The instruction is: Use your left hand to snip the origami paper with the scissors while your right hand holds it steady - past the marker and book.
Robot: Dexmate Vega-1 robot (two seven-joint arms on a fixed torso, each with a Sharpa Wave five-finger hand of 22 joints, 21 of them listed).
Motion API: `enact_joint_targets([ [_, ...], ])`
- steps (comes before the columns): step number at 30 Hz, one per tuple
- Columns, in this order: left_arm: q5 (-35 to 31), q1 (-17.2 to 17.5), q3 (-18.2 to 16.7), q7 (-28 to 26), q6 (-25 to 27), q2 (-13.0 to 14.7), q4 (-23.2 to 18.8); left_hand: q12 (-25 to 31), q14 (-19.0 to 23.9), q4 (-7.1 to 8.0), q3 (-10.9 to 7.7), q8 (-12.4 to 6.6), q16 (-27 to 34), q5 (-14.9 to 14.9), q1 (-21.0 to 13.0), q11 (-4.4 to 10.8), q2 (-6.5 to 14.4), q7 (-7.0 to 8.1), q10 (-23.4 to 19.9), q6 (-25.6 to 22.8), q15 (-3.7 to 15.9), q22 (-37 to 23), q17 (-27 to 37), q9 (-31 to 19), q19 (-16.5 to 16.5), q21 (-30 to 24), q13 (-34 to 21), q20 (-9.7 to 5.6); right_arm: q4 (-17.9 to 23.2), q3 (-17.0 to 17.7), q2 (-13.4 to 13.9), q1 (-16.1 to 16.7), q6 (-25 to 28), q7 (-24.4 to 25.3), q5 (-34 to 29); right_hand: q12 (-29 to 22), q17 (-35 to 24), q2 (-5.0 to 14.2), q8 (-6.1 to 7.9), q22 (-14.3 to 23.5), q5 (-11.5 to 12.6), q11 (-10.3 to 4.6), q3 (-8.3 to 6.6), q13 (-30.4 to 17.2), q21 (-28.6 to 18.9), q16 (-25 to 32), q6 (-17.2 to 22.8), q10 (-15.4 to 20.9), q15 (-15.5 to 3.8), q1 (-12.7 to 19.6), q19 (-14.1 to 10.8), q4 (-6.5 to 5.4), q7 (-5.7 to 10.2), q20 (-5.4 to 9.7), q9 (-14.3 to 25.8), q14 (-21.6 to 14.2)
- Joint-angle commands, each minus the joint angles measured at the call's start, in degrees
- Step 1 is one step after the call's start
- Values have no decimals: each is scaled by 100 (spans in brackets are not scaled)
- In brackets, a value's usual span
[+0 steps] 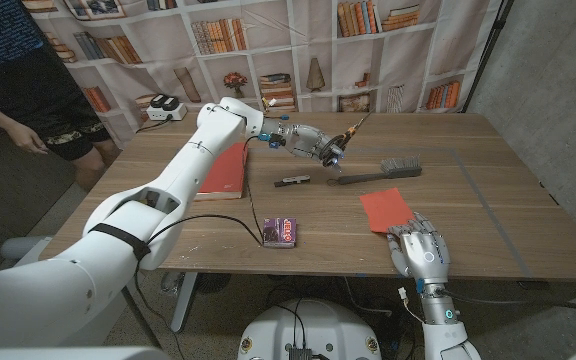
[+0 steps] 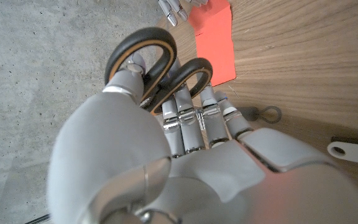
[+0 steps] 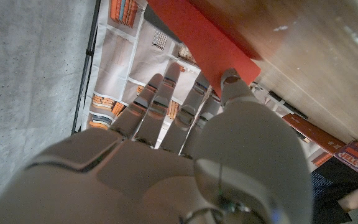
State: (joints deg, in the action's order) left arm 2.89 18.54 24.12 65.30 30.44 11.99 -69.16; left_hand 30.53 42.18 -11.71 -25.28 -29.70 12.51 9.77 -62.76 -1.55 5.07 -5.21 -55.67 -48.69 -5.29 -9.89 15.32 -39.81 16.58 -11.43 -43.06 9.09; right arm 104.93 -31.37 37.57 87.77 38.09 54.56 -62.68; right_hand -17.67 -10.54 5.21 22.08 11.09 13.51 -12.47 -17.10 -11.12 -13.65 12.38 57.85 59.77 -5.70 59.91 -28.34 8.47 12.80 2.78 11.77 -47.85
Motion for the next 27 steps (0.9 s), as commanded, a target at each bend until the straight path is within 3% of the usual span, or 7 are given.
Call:
enact_joint_targets([
  [1, -22, -55, 110, 72, 14, 74, 144, 28, 953, 863, -1156, -22, -18, 42, 317, 567, 379, -27, -534, -20, 1009, -19, -22, 10, 68, -15, -45, 262, 237, 41, 74, -64, 107, 104, -149, -61, -34, 58, 62, 29, -35, 9, -33, -22, -44, 89, 154, 168, -612, 152, -92, 17, 5, 370, 24, -242],
  [8, -6, -165, 149, 373, -312, -24, 629, 91, 1071, 730, -1160, 43, 77, 26, 210, 512, 381, -109, -536, -20, 1058, -26, 27, 92, 195, -53, -131, 313, 447, 110, 143, -90, 289, 98, -417, -70, -25, 67, 67, 29, -46, 11, -33, -20, -45, 84, 195, 229, -622, 178, -95, 15, 4, 372, 18, -315],
  [17, -84, -281, 128, 710, -646, -163, 1130, 206, 1147, 633, -1097, 132, 195, -1, 119, 614, 405, -134, -545, -11, 1150, -29, 152, 179, 347, -89, -283, 311, 746, 240, 278, -125, 555, -24, -890, -69, -13, 66, 68, 29, -56, 12, -31, -15, -32, 66, 236, 275, -630, 206, -65, 15, 2, 357, 10, -382],
  [22, -95, -142, 46, 786, -585, -136, 874, 265, 1221, 620, -1088, 139, 232, -3, 107, 630, 409, -145, -575, -32, 1149, -29, 172, 180, 405, -101, -343, 309, 877, 379, 305, -114, 747, -20, -1106, -67, -11, 65, 67, 29, -62, 14, -27, -11, -28, 65, 259, 296, -631, 220, -53, 13, 1, 346, 4, -436],
  [27, 74, 293, -181, 560, -55, -38, 98, 334, 1248, 641, -1084, 144, 225, -7, 134, 623, 405, -127, -593, -33, 1167, -29, 167, 157, 467, -111, -423, 314, 1014, 501, 346, -82, 908, -32, -1303, -63, -1, 49, 63, 30, -67, 16, -22, -7, -24, 41, 279, 321, -635, 238, -45, 17, -1, 336, -2, -457],
])
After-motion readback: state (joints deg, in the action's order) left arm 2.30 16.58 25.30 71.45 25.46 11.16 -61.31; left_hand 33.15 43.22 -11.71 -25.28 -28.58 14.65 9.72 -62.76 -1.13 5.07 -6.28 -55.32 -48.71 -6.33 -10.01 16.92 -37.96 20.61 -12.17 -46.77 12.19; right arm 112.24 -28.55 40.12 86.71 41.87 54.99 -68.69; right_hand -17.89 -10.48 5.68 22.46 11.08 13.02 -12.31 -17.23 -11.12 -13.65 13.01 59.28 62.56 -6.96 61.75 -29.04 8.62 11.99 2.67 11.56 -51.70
